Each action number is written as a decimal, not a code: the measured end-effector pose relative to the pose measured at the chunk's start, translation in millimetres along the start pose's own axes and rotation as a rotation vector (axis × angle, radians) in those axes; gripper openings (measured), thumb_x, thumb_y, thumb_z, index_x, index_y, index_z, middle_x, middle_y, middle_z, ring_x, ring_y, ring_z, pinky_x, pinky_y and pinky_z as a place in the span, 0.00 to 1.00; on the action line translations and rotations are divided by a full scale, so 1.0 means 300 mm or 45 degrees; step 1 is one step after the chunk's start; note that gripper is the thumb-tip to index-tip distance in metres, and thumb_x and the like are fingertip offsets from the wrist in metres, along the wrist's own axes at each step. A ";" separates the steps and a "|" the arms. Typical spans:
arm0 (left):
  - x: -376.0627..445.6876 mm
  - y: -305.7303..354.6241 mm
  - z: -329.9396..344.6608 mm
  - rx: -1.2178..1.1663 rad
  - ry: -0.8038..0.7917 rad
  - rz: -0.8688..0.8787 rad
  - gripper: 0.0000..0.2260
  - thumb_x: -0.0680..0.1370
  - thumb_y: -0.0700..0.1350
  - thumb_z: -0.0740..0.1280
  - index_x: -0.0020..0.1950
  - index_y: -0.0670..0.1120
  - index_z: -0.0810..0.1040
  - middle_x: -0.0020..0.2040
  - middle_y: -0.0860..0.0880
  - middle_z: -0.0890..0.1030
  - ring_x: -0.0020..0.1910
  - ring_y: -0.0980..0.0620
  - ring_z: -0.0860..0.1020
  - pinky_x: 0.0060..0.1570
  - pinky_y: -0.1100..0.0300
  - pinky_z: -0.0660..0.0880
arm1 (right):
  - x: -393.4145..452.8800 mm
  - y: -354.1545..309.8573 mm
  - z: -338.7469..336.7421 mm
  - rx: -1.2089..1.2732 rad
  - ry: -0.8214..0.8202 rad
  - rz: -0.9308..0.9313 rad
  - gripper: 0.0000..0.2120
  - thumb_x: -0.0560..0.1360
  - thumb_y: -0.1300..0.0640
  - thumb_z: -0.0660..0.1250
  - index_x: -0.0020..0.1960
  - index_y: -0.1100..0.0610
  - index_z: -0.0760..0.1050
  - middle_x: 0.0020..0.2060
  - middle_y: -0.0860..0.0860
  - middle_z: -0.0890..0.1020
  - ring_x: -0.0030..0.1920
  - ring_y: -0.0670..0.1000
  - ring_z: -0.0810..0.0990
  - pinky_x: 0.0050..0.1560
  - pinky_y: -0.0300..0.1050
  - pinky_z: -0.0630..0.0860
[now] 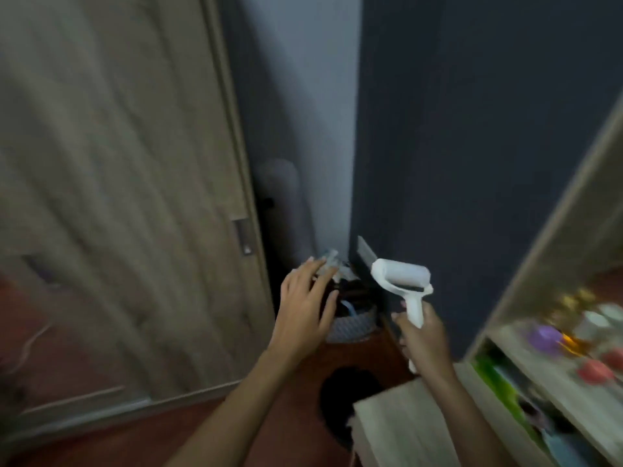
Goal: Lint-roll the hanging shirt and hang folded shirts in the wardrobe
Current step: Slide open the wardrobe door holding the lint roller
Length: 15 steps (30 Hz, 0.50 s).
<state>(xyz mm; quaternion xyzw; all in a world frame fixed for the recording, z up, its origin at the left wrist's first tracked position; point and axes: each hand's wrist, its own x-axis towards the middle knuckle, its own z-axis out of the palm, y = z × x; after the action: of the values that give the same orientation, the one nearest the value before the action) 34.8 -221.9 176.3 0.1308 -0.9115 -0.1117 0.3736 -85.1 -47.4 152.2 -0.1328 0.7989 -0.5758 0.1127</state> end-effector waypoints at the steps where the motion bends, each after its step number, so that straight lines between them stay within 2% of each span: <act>1: 0.013 -0.059 -0.044 0.074 0.037 -0.024 0.18 0.79 0.48 0.60 0.68 0.46 0.73 0.69 0.45 0.72 0.71 0.46 0.67 0.69 0.48 0.64 | 0.026 -0.037 0.049 0.003 -0.029 -0.056 0.05 0.72 0.55 0.70 0.45 0.47 0.75 0.35 0.52 0.80 0.36 0.56 0.79 0.40 0.56 0.77; 4: 0.063 -0.240 -0.171 0.276 0.123 -0.064 0.19 0.78 0.46 0.61 0.69 0.46 0.72 0.71 0.43 0.69 0.73 0.44 0.63 0.70 0.47 0.61 | 0.080 -0.164 0.189 0.026 -0.144 -0.256 0.02 0.76 0.55 0.68 0.47 0.51 0.76 0.35 0.52 0.80 0.37 0.54 0.79 0.40 0.54 0.76; 6: 0.102 -0.365 -0.237 0.391 0.156 -0.067 0.20 0.77 0.46 0.60 0.69 0.46 0.72 0.72 0.42 0.68 0.74 0.43 0.61 0.70 0.45 0.60 | 0.112 -0.240 0.288 0.014 -0.229 -0.360 0.03 0.77 0.53 0.67 0.47 0.51 0.74 0.37 0.50 0.80 0.40 0.51 0.79 0.42 0.51 0.74; 8: 0.153 -0.485 -0.286 0.476 0.174 -0.065 0.21 0.76 0.46 0.60 0.69 0.46 0.72 0.73 0.42 0.67 0.74 0.43 0.60 0.69 0.44 0.60 | 0.148 -0.301 0.392 -0.008 -0.275 -0.423 0.04 0.77 0.52 0.66 0.45 0.51 0.73 0.36 0.48 0.79 0.38 0.48 0.78 0.41 0.49 0.72; 11: 0.237 -0.644 -0.304 0.573 0.153 -0.028 0.22 0.76 0.46 0.59 0.70 0.45 0.71 0.74 0.42 0.66 0.75 0.42 0.60 0.71 0.43 0.60 | 0.201 -0.353 0.566 0.028 -0.265 -0.404 0.05 0.76 0.54 0.67 0.45 0.53 0.72 0.34 0.51 0.78 0.30 0.46 0.78 0.34 0.46 0.74; 13: 0.285 -0.746 -0.279 0.633 0.094 0.017 0.22 0.76 0.45 0.59 0.70 0.45 0.71 0.74 0.42 0.65 0.75 0.41 0.60 0.71 0.42 0.61 | 0.233 -0.368 0.684 0.063 -0.205 -0.351 0.06 0.75 0.52 0.69 0.43 0.52 0.72 0.34 0.54 0.79 0.30 0.51 0.78 0.31 0.47 0.75; 15: 0.322 -0.852 -0.233 0.689 0.010 0.057 0.24 0.75 0.44 0.61 0.72 0.46 0.69 0.75 0.42 0.63 0.75 0.41 0.58 0.70 0.40 0.62 | 0.266 -0.377 0.793 0.076 -0.142 -0.327 0.10 0.74 0.51 0.70 0.38 0.53 0.72 0.32 0.56 0.79 0.32 0.55 0.77 0.32 0.49 0.74</act>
<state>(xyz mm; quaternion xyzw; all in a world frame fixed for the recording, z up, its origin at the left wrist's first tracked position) 57.5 -500.9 210.8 0.2062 -0.9094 0.1448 0.3310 -71.4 -320.6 183.2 -0.2623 0.7502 -0.6008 0.0864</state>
